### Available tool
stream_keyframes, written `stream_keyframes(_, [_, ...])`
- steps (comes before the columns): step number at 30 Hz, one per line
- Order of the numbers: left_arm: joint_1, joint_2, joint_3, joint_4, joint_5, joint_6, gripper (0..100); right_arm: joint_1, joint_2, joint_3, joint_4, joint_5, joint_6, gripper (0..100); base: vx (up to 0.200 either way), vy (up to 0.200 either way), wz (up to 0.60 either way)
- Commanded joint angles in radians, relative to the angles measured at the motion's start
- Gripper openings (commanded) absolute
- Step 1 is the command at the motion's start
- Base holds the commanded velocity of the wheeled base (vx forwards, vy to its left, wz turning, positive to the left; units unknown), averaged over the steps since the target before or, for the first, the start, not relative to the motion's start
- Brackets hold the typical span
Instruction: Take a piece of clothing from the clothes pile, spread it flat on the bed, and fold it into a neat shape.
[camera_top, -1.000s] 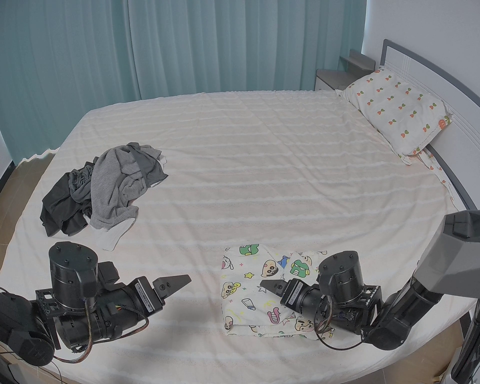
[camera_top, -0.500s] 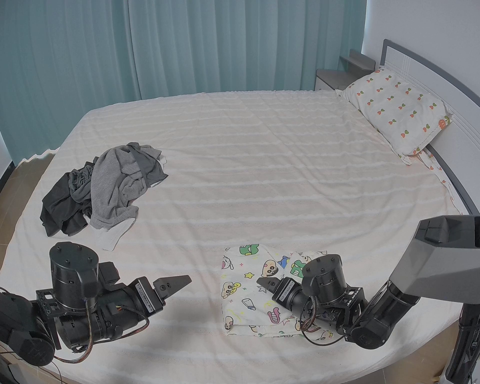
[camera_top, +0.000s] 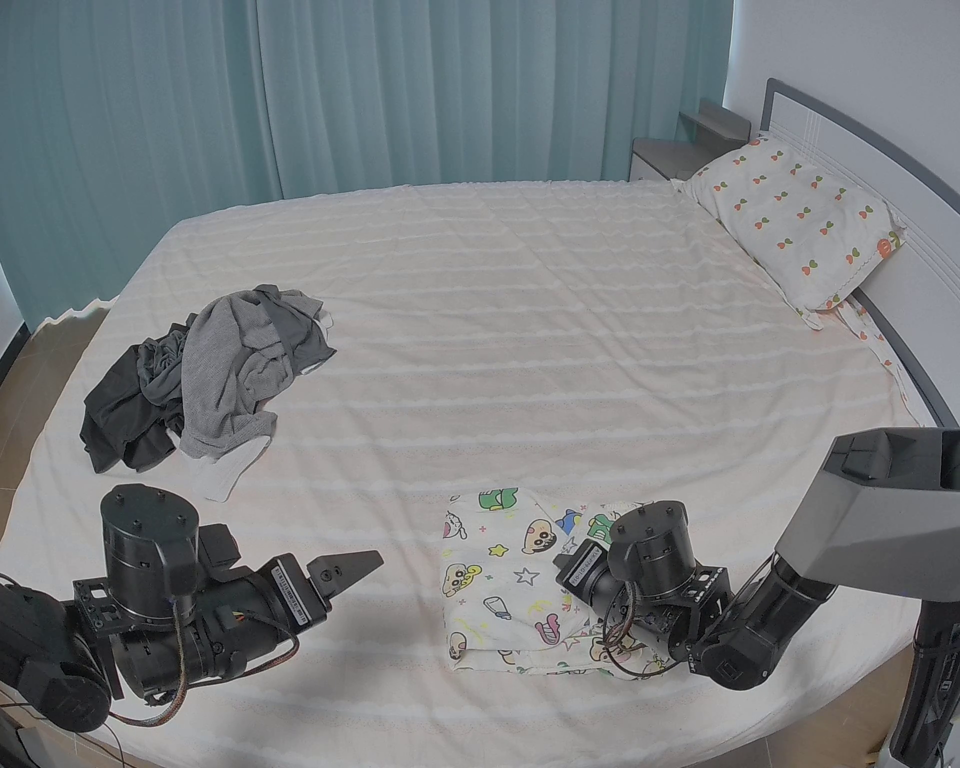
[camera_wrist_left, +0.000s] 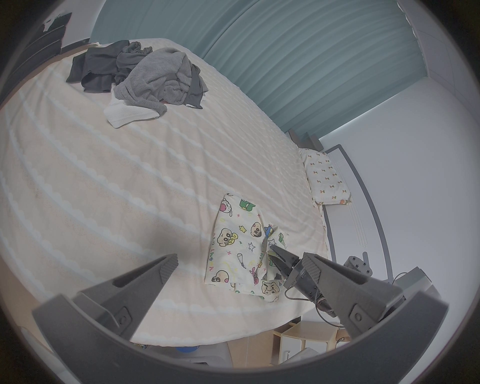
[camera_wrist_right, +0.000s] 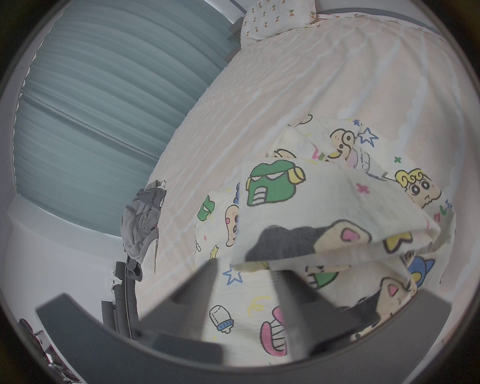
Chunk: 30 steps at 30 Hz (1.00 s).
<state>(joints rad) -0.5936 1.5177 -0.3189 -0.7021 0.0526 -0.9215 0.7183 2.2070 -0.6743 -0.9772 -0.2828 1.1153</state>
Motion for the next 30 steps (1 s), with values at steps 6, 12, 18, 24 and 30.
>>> stream_keyframes(6, [0.000,0.003,0.001,0.000,0.001,0.001,100,-0.016,-0.067,0.033,0.000,-0.006,-0.003,0,0.000,0.000,0.00])
stream_keyframes(12, [0.000,0.001,0.001,0.000,0.001,0.001,100,-0.100,-0.101,0.021,-0.001,0.004,-0.017,0,0.000,0.000,0.00])
stream_keyframes(18, [0.000,-0.001,0.001,0.000,0.003,0.001,100,-0.198,-0.105,0.021,-0.017,0.028,-0.031,0,0.000,0.000,0.00])
stream_keyframes(24, [0.000,0.001,0.001,0.000,0.003,0.001,100,-0.263,-0.095,0.025,-0.060,0.070,-0.031,0,0.000,0.000,0.00])
stream_keyframes(30, [0.000,0.004,0.001,0.000,0.003,0.000,100,-0.324,-0.049,0.019,-0.124,0.154,-0.031,0,0.000,0.000,0.00])
